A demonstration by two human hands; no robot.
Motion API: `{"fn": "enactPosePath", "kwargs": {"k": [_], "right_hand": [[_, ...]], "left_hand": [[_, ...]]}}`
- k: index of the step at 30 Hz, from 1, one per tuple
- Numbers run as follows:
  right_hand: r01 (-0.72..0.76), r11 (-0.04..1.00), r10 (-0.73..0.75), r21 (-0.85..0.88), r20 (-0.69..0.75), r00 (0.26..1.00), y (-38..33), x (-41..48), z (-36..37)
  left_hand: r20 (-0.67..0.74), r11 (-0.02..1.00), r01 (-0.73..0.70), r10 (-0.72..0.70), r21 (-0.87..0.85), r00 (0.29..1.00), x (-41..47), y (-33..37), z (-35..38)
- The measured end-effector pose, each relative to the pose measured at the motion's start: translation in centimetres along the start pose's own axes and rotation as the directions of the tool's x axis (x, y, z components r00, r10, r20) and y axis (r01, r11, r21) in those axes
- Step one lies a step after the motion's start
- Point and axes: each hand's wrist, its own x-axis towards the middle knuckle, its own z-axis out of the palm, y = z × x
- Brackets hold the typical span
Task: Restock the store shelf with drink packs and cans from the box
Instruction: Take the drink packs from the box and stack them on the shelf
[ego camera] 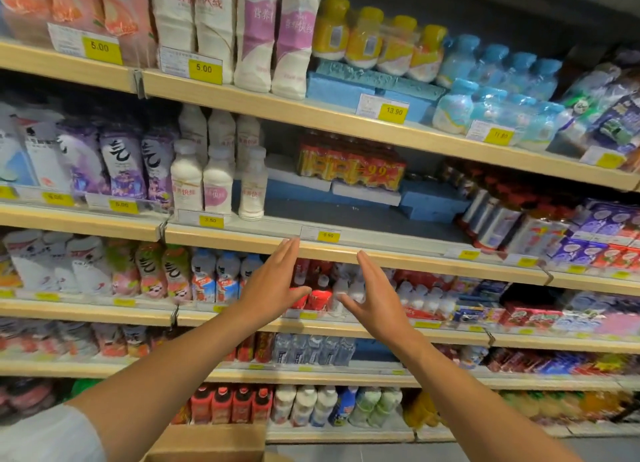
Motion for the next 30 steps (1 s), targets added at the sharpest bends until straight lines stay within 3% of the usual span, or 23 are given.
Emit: {"fn": "enactPosePath", "kwargs": {"k": [7,15,30], "right_hand": [[0.077,0.996,-0.082,0.047,0.110,0.991,-0.4,-0.8,5.2],[0.010,0.995,-0.042,0.101,0.326,0.944,-1.8,-2.3,12.3],[-0.201,0.979,0.108,0.045,0.720,0.685,-4.1,-9.5,26.0]], "left_hand": [[0.086,0.990,0.036,-0.048,0.137,0.995,-3.3,-3.3,0.8],[0.217,0.972,0.133,-0.175,0.192,0.960,-8.4,-9.9,1.0],[0.469,0.879,0.431,-0.475,0.206,0.745,-23.9,-25.0,6.6]]}}
